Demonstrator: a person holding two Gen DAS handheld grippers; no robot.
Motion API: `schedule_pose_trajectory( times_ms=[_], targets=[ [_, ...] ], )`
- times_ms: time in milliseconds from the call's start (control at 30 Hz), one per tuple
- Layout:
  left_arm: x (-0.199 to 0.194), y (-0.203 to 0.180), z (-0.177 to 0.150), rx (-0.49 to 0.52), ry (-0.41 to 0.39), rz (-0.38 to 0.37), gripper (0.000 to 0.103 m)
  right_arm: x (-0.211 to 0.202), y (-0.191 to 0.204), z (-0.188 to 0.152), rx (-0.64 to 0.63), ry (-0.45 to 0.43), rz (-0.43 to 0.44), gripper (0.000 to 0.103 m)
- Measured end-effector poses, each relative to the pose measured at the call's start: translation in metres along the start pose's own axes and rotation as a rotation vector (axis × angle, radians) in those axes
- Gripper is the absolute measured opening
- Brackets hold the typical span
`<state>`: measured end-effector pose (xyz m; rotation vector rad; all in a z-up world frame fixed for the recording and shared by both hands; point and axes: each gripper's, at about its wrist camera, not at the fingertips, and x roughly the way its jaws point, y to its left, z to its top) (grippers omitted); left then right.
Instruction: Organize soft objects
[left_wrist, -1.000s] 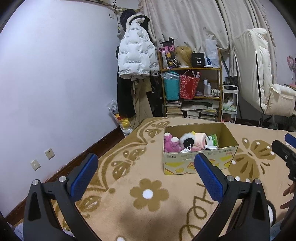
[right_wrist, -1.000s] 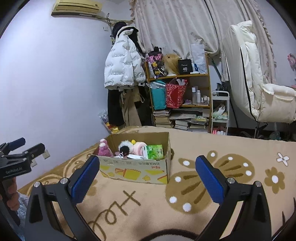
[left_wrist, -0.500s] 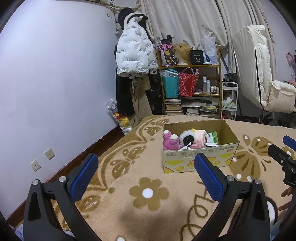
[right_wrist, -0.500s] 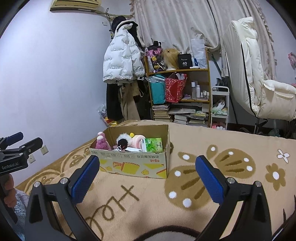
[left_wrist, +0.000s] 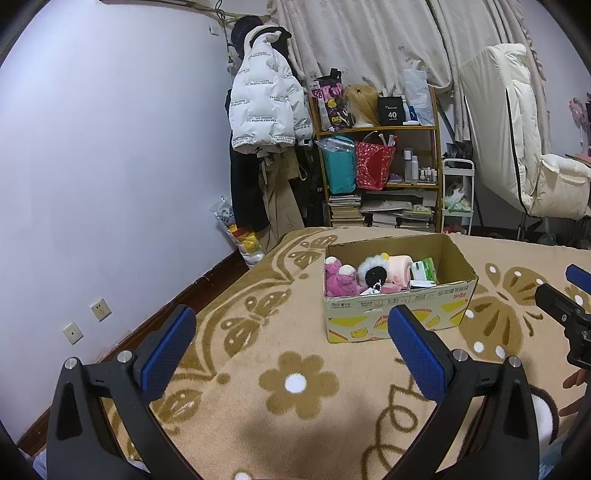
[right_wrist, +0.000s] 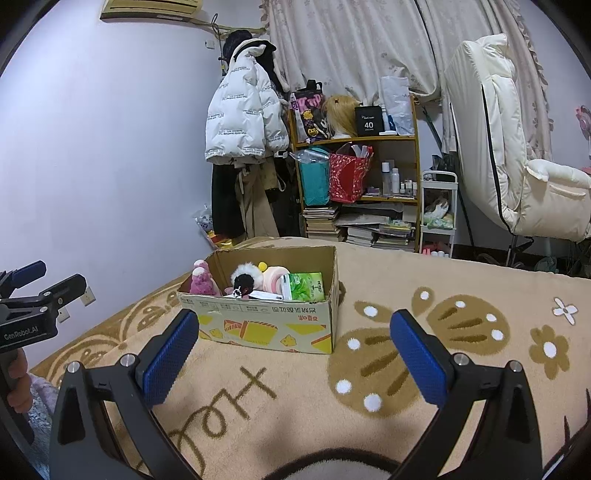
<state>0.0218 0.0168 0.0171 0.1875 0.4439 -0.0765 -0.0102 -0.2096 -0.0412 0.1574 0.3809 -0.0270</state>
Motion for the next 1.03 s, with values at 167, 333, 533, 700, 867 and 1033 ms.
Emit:
schedule_pose_trajectory(
  times_ms=[167,333,533,700,867,1033],
  targets=[
    [0.0014,0.0016,-0.0023,-0.008,0.004,-0.009,0.103,-0.0003,-0.0003,0.0004,0.001,0.000,0.003,0.103],
    [0.0020,0.0037,-0.0050,-0.017,0.004,-0.012,0.103,0.0005,-0.0009,-0.0013,0.001,0.004,0.003,0.103],
    [0.0022,0.0036,-0.0057,-0.014,0.006,-0.017,0.103,0.0011,-0.0002,-0.0022,-0.001,0.005,0.002,0.103],
    [0.0014,0.0015,-0.0047,-0.006,0.002,-0.010,0.103,0.0011,-0.0012,-0.0036,0.001,0.007,0.002,0.103],
    [0.0005,0.0013,-0.0050,-0.009,0.004,-0.010,0.103,0.0012,-0.0024,-0.0039,0.002,0.008,0.002,0.103],
    [0.0010,0.0017,-0.0049,-0.004,0.003,-0.007,0.103,0.0006,-0.0026,-0.0020,-0.002,0.008,0.003,0.103]
  ],
)
